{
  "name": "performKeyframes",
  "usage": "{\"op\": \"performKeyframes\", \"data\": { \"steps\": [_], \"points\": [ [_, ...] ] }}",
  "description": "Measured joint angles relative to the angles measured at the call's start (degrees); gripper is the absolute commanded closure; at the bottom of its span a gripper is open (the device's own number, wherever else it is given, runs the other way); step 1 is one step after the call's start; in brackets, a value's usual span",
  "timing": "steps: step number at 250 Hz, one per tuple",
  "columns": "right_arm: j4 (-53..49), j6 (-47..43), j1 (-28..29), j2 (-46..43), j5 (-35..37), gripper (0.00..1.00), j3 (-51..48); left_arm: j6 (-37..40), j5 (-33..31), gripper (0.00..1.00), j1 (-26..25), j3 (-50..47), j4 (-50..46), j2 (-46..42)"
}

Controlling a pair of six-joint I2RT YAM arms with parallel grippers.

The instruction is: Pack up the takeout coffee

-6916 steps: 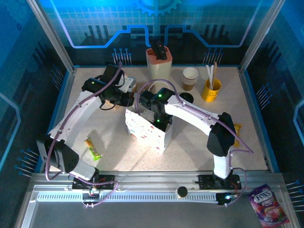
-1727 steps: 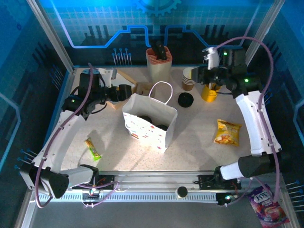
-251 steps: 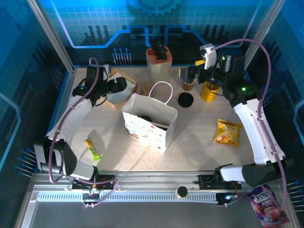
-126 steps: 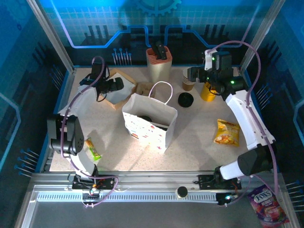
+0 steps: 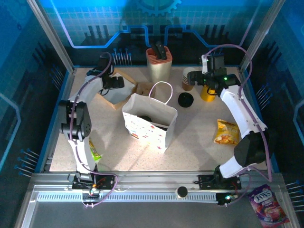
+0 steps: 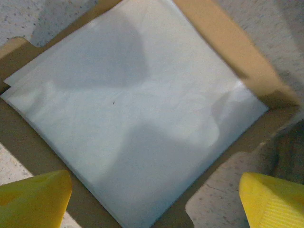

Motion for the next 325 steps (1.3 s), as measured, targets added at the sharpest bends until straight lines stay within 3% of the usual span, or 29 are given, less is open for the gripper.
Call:
{"op": "performKeyframes", "data": {
  "steps": [62,124,184,325],
  "points": [
    [-2.69,-3.37,0.00,-3.02,2.01,0.01,-6.45,4.42,-2.47,0.09,0.00,7.69,-5.31,8.46],
    [-4.20,-4.37,0.00,-5.03,2.08,0.01,-6.62,7.87,-2.21,0.10,0.00,18.95,-12.13,15.26],
    [-5.35,-4.35,0.00,-5.03,1.51,0.01,-6.56,9.53,-0.61,0.15,-0.13,23.78,-16.63,17.75],
    [-7.15,-4.33,0.00,-7.06,1.42,0.01,-7.21,12.24,0.37,0.38,-1.29,33.35,-25.09,29.79]
  ]
}}
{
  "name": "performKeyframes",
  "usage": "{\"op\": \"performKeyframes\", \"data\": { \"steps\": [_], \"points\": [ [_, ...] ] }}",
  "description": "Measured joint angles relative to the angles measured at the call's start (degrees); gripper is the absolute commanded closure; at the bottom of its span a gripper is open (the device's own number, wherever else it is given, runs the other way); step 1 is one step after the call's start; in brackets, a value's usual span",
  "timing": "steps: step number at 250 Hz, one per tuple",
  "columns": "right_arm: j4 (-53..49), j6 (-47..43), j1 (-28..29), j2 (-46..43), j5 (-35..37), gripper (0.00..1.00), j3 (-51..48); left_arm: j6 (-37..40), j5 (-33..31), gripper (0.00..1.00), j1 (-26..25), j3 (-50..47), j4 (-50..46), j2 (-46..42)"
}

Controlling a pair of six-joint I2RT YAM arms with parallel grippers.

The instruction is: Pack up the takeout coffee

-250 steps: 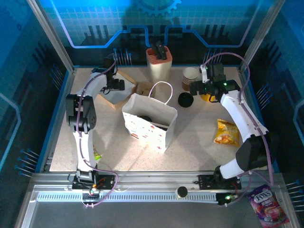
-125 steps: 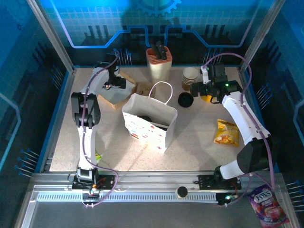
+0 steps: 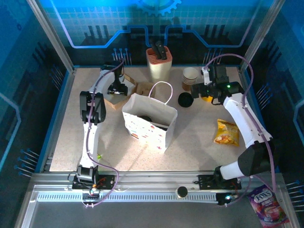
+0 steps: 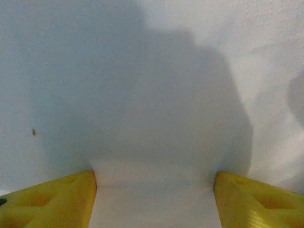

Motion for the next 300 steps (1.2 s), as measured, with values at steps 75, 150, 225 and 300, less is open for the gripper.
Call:
{"op": "performKeyframes", "data": {
  "steps": [75,150,225,300],
  "points": [
    [-0.68,0.00,0.00,-0.35,-0.02,0.01,-0.37,0.15,0.79,0.57,0.00,0.28,-0.72,0.15],
    [-0.83,0.00,0.02,-0.35,-0.20,0.01,-0.92,0.13,2.43,0.76,0.52,1.84,-2.27,0.87],
    [-1.38,-0.02,0.02,-0.35,-0.17,0.01,-1.01,0.07,3.65,0.75,0.98,5.38,-4.48,2.51],
    [-1.46,-0.02,0.07,-0.35,-0.17,0.01,-1.01,0.00,4.59,0.80,1.27,6.45,-4.81,2.95]
  ]
}}
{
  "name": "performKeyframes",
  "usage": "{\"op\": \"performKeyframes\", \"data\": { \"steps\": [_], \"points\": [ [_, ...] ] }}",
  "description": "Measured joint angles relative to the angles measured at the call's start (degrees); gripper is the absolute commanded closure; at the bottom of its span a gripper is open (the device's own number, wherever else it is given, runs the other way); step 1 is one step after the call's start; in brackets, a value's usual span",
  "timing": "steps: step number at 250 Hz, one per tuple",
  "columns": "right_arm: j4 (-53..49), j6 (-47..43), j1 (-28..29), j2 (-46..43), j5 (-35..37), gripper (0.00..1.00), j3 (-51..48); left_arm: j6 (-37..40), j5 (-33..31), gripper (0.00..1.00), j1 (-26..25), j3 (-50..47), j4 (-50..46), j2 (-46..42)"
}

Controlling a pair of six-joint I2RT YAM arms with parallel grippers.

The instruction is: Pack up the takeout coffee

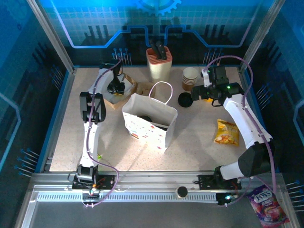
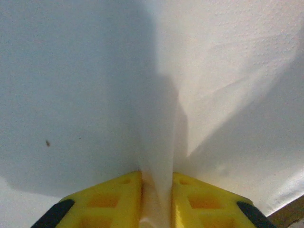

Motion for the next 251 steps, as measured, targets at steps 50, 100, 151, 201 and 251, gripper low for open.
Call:
{"op": "performKeyframes", "data": {
  "steps": [50,100,151,201,251],
  "points": [
    [-0.42,0.00,0.28,0.04,-0.02,0.01,0.00,0.02,0.50,0.84,0.24,1.01,-0.66,0.17],
    [-0.48,-0.02,0.35,0.50,0.00,0.01,0.00,0.04,0.90,0.89,0.44,3.69,-1.60,0.17],
    [-0.90,-0.02,0.70,0.81,0.02,0.01,0.07,0.02,1.09,0.91,0.83,5.62,-2.51,0.17],
    [-1.29,-0.02,0.74,0.94,0.07,0.01,0.07,0.04,1.11,0.94,1.14,8.02,-3.89,0.17],
    [-1.57,-0.04,1.01,1.01,0.22,0.01,0.07,0.02,1.05,1.00,1.33,8.66,-4.70,0.13]
  ]
}}
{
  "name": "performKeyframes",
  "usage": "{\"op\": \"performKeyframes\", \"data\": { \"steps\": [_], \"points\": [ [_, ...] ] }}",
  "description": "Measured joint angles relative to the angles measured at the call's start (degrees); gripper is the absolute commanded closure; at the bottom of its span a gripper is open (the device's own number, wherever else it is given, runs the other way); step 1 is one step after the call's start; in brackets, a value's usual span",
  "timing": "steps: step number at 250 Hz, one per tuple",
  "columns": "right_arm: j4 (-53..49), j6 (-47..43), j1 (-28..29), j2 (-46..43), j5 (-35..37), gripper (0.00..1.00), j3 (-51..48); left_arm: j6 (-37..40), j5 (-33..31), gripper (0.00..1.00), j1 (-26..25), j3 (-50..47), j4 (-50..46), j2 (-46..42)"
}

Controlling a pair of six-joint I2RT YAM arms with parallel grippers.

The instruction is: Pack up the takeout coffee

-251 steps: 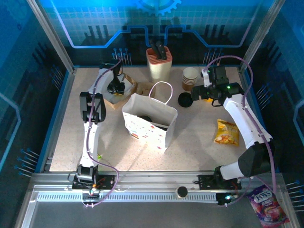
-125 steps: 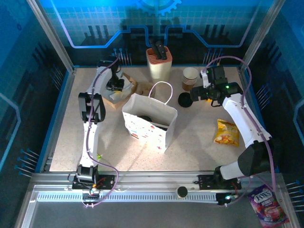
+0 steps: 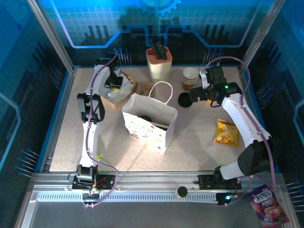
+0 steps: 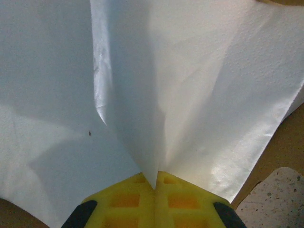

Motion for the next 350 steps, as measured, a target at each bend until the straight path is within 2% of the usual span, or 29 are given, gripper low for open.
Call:
{"op": "performKeyframes", "data": {
  "steps": [51,106,204,236,286,350],
  "points": [
    [-0.13,-0.02,0.02,0.00,0.02,0.01,0.04,-0.33,-0.20,1.00,0.09,-0.09,-1.05,-3.82],
    [-0.13,-0.22,0.02,0.00,0.02,0.01,0.04,-0.70,-0.28,1.00,0.11,-3.87,0.13,-16.35],
    [0.15,-0.22,0.02,-0.04,-1.53,0.01,1.03,-4.35,0.46,1.00,-1.62,-25.70,8.83,-44.00],
    [0.44,-0.22,0.02,-0.22,-2.21,0.01,1.22,-4.72,0.39,1.00,-6.03,-33.64,12.92,-55.10],
    [1.09,-0.17,0.02,-0.81,-4.31,0.01,1.22,-3.02,-0.11,1.00,-17.33,-42.91,17.97,-70.40],
    [3.43,0.31,-0.02,-4.76,-7.65,0.01,1.20,12.44,-5.70,1.00,-32.70,-54.40,24.63,-80.70]
  ]
}}
